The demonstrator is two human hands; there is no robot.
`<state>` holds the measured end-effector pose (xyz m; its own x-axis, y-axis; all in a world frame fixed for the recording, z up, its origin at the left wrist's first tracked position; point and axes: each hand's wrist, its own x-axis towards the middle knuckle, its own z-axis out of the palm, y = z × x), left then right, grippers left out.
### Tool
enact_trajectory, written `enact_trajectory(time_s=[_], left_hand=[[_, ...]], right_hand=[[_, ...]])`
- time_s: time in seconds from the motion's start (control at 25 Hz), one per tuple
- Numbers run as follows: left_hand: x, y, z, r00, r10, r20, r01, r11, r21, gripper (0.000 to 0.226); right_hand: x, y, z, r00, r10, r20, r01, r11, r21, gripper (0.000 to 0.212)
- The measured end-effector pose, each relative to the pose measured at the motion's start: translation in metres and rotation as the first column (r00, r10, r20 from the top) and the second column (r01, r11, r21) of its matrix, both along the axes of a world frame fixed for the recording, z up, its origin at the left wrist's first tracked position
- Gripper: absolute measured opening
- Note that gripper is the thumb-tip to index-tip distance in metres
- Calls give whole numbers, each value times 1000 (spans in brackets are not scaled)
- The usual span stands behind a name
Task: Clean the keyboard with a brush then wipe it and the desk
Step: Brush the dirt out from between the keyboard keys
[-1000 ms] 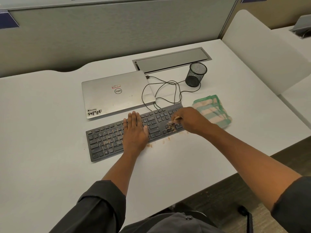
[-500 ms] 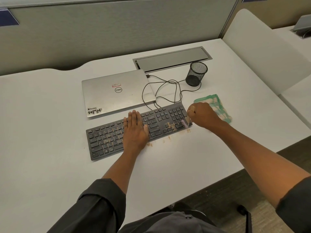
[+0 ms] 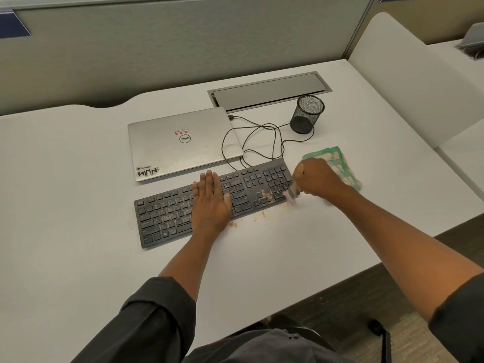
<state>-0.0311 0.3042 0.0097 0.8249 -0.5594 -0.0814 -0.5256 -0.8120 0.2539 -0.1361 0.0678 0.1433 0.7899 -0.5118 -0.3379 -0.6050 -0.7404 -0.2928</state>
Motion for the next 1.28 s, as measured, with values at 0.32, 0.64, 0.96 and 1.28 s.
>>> enact_trajectory(time_s=[0.32, 0.64, 0.96, 1.28], left_hand=[[0, 0, -2, 1000, -3, 18, 2, 1000, 19, 69], [0, 0, -2, 1000, -1, 26, 0, 1000, 5, 69], [0, 1, -1, 1000, 0, 14, 0, 1000, 1, 69], [0, 1, -1, 1000, 0, 8, 0, 1000, 7, 69]], right_hand=[[-21, -3, -12, 971, 37, 238, -11, 994, -110, 45], [-17, 0, -1, 954, 44, 295, -43, 999, -10, 26], [5, 19, -12, 917, -83, 389, 57, 995, 78, 21], [-7, 23, -7, 957, 162, 240, -204, 965, 163, 12]])
